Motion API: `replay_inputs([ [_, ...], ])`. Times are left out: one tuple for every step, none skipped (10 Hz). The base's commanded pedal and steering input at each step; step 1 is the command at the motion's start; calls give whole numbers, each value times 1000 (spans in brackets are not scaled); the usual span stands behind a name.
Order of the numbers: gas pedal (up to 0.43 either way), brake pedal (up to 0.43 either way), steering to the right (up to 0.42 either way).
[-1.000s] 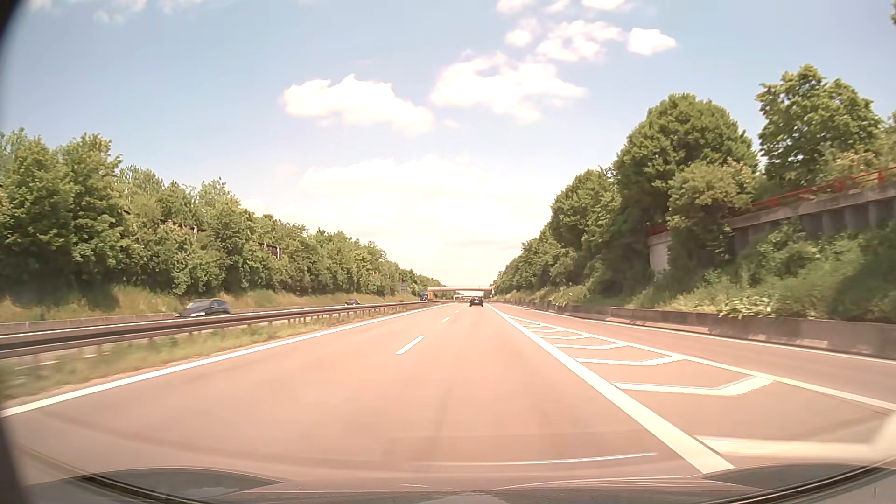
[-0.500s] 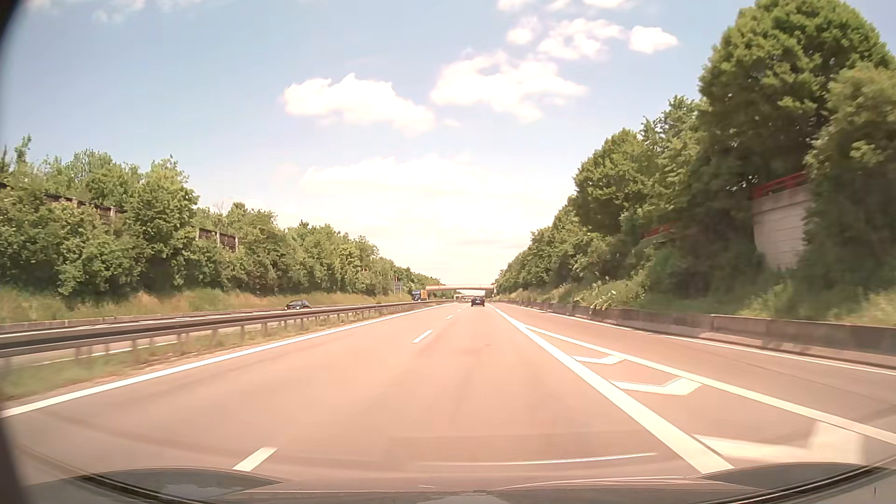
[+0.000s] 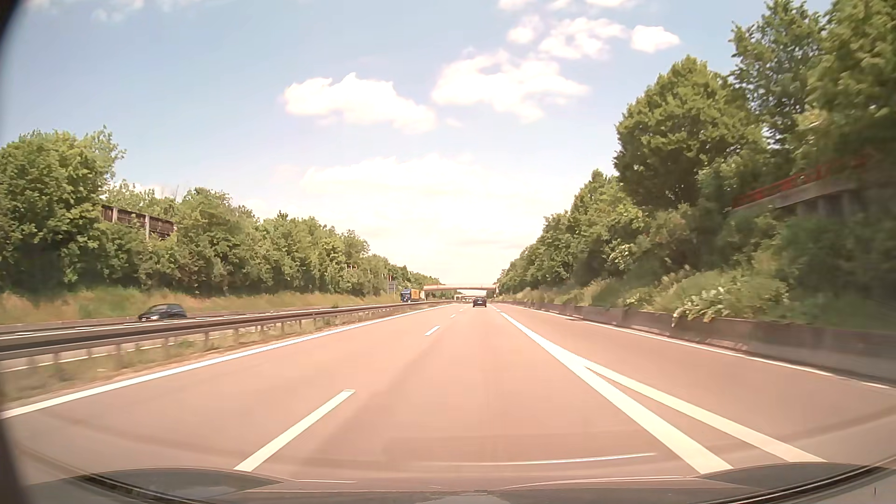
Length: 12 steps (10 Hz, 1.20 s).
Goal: Follow the waypoints while adhering to traffic rules and regulations
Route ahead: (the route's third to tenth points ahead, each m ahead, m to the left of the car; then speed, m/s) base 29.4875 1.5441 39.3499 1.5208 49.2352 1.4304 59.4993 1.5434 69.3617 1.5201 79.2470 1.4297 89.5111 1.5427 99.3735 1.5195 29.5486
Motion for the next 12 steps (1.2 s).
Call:
replay_inputs([
  [311,6,-2],
  [311,12,-2],
  [311,12,-2],
  [311,12,-2],
  [311,6,0],
  [311,12,0],
  [311,12,0],
  [311,12,0],
  [311,12,0],
  [311,12,0],
  [311,12,0],
  [311,12,0],
])
